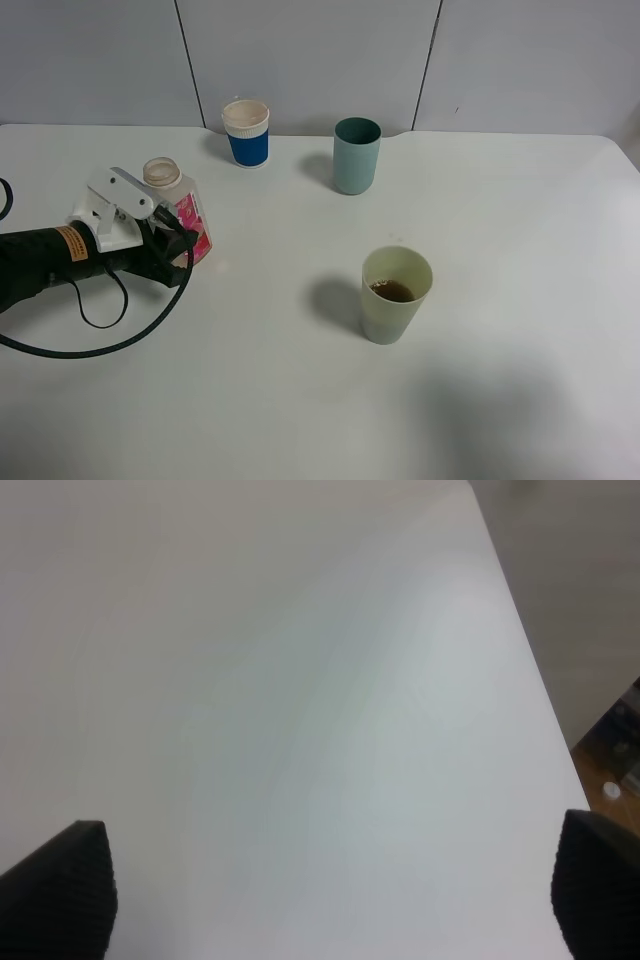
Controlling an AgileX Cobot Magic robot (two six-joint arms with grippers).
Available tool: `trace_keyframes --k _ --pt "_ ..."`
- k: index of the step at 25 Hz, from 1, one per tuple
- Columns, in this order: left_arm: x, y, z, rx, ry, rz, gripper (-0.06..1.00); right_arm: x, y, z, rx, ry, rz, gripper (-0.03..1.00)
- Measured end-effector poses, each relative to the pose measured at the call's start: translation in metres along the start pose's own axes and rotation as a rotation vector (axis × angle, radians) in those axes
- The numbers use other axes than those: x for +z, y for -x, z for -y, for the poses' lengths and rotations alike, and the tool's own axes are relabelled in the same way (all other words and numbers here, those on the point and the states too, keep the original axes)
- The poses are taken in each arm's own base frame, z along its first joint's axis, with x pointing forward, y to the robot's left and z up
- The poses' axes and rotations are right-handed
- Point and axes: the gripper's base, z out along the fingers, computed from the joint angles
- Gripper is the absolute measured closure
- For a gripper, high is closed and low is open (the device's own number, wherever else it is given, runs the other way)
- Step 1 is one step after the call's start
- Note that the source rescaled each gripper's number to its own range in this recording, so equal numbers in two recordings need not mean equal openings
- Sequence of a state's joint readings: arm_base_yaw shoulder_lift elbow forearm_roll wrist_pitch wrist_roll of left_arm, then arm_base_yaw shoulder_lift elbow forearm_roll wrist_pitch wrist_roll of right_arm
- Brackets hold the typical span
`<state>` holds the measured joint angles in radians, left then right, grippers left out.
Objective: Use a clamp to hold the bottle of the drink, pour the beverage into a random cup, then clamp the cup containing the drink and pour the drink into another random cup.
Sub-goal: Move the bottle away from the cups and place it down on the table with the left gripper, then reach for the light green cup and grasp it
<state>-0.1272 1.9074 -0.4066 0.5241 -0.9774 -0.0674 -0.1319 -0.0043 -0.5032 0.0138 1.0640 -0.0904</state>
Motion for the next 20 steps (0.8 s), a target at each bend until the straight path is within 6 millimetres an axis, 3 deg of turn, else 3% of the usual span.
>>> trace_keyframes --k 2,4,6,8,9,11,16,20 --pt "0.0 0.0 0.0 0.0 0.0 0.002 0.89 0.0 0.0 0.0 0.0 0.0 0.0 0.37" --pt "0.0 0.0 0.0 0.0 0.0 -0.001 0.65 0.0 0.0 0.0 0.0 0.0 0.0 0.37" --pt "0.0 0.0 0.0 -0.001 0.001 -0.003 0.29 0.0 0.0 0.0 0.0 0.0 0.0 0.37" --pt "0.0 0.0 0.0 -0.014 0.002 -0.002 0.06 0.0 0.0 0.0 0.0 0.0 0.0 0.37" --pt "0.0 0.0 0.0 -0.02 0.002 -0.001 0.0 0.0 0.0 0.0 0.0 0.0 0.0 0.37" --pt "-0.001 0.002 0.0 -0.023 0.005 0.0 -0.05 0.0 0.0 0.0 0.0 0.0 0.0 0.37" --pt "-0.011 0.011 0.001 -0.015 0.019 0.028 -0.06 0.0 0.0 0.0 0.0 0.0 0.0 0.37" --pt "-0.032 0.016 0.006 -0.029 0.068 0.044 -0.06 0.0 0.0 0.0 0.0 0.0 0.0 0.37"
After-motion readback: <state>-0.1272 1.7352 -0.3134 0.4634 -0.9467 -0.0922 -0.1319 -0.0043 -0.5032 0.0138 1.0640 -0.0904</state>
